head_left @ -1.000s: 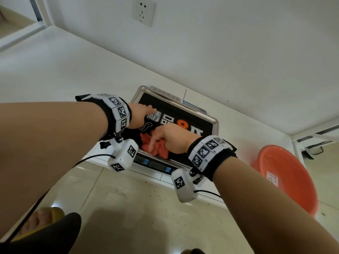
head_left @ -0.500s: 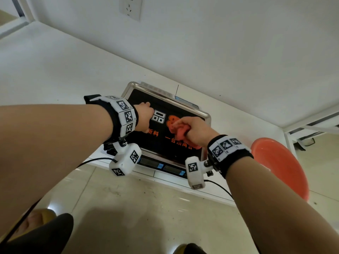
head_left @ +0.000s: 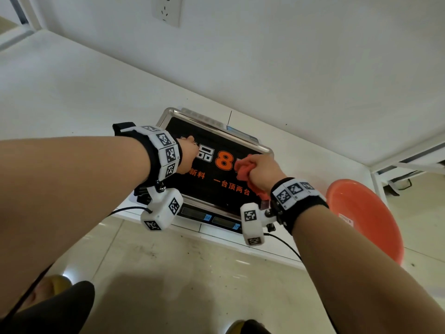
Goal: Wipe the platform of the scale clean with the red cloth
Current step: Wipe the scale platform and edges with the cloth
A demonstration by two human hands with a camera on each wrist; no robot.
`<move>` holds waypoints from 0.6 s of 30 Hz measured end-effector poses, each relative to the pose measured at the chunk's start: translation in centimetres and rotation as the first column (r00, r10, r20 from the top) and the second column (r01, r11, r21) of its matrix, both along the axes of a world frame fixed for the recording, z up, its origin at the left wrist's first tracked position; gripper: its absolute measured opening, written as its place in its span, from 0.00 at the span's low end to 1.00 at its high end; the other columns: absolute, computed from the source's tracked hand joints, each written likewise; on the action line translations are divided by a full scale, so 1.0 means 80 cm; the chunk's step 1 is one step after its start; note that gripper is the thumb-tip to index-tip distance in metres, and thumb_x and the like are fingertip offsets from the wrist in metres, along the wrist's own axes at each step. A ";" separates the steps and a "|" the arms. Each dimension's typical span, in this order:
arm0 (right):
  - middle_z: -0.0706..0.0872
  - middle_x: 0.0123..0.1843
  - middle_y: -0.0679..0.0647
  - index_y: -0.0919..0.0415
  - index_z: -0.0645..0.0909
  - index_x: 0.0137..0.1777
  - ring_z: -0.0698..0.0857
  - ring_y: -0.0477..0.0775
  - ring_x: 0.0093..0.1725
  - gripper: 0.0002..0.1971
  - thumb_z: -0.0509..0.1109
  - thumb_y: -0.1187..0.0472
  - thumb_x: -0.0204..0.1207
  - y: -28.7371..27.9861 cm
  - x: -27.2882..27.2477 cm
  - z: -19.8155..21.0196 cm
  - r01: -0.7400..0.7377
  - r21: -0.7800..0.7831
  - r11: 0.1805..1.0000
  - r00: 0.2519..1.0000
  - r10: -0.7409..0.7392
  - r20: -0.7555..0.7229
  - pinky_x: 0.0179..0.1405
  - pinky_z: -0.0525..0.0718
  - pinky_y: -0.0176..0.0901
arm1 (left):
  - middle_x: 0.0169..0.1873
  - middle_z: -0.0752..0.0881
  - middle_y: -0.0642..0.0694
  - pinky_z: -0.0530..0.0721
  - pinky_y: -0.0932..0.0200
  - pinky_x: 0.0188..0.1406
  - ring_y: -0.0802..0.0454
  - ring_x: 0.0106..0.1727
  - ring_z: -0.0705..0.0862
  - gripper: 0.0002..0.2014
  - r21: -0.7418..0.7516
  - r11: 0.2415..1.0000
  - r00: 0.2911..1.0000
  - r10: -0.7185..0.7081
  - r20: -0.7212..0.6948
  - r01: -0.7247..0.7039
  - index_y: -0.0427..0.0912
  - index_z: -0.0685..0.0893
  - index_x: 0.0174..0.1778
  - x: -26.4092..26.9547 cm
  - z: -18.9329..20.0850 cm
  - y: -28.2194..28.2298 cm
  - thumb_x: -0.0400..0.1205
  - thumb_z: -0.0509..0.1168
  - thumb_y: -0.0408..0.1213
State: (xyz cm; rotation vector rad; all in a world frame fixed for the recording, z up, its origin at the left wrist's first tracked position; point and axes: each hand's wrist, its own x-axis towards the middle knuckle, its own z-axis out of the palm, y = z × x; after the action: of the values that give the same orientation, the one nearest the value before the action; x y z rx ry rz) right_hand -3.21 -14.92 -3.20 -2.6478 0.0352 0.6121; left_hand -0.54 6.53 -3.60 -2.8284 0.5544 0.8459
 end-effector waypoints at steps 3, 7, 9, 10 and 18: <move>0.88 0.37 0.49 0.59 0.89 0.55 0.82 0.34 0.26 0.17 0.60 0.74 0.82 0.040 -0.008 -0.005 -0.126 0.131 0.983 0.992 0.126 0.008 0.26 0.77 0.24 | 0.75 0.64 0.39 0.80 0.50 0.68 0.41 0.68 0.77 0.24 -0.018 1.000 1.000 -0.004 -0.004 0.004 0.37 0.69 0.75 0.000 -0.001 0.002 0.81 0.61 0.31; 0.93 0.50 0.44 0.54 0.91 0.59 0.90 0.40 0.54 0.24 0.62 0.79 0.77 0.083 -0.019 -0.003 -0.320 0.192 0.928 0.936 0.341 -0.091 0.61 0.83 0.34 | 0.74 0.65 0.38 0.79 0.50 0.67 0.41 0.69 0.76 0.23 -0.023 0.999 1.000 -0.024 0.015 0.024 0.37 0.69 0.74 -0.003 0.001 0.005 0.82 0.60 0.32; 0.89 0.48 0.39 0.53 0.92 0.52 0.87 0.39 0.53 0.25 0.61 0.81 0.76 0.078 -0.025 0.001 -0.426 0.102 0.899 0.892 0.436 -0.117 0.62 0.81 0.36 | 0.75 0.63 0.39 0.78 0.51 0.68 0.41 0.71 0.75 0.25 -0.034 0.999 1.000 -0.024 0.010 0.025 0.38 0.68 0.76 -0.003 0.002 0.008 0.82 0.61 0.31; 0.87 0.46 0.37 0.52 0.92 0.48 0.84 0.38 0.52 0.24 0.61 0.80 0.76 0.069 -0.026 0.002 -0.455 0.051 0.889 0.879 0.457 -0.131 0.62 0.80 0.36 | 0.76 0.63 0.39 0.78 0.52 0.68 0.41 0.71 0.75 0.26 -0.038 0.999 1.000 -0.023 0.007 0.023 0.38 0.67 0.77 -0.004 0.003 0.009 0.81 0.61 0.30; 0.94 0.36 0.46 0.62 0.90 0.45 0.91 0.42 0.36 0.20 0.57 0.78 0.78 -0.012 -0.007 0.034 0.094 0.229 0.969 0.993 -0.073 -0.095 0.36 0.87 0.38 | 0.74 0.64 0.39 0.80 0.56 0.64 0.45 0.67 0.78 0.25 0.090 0.995 0.999 -0.042 0.002 0.042 0.37 0.66 0.76 0.000 0.001 -0.003 0.82 0.61 0.33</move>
State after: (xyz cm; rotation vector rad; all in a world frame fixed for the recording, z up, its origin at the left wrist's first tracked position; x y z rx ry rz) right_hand -3.80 -15.88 -0.48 -2.3801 0.0938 0.6584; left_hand -0.53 6.29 -3.50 -2.7269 0.5586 0.8357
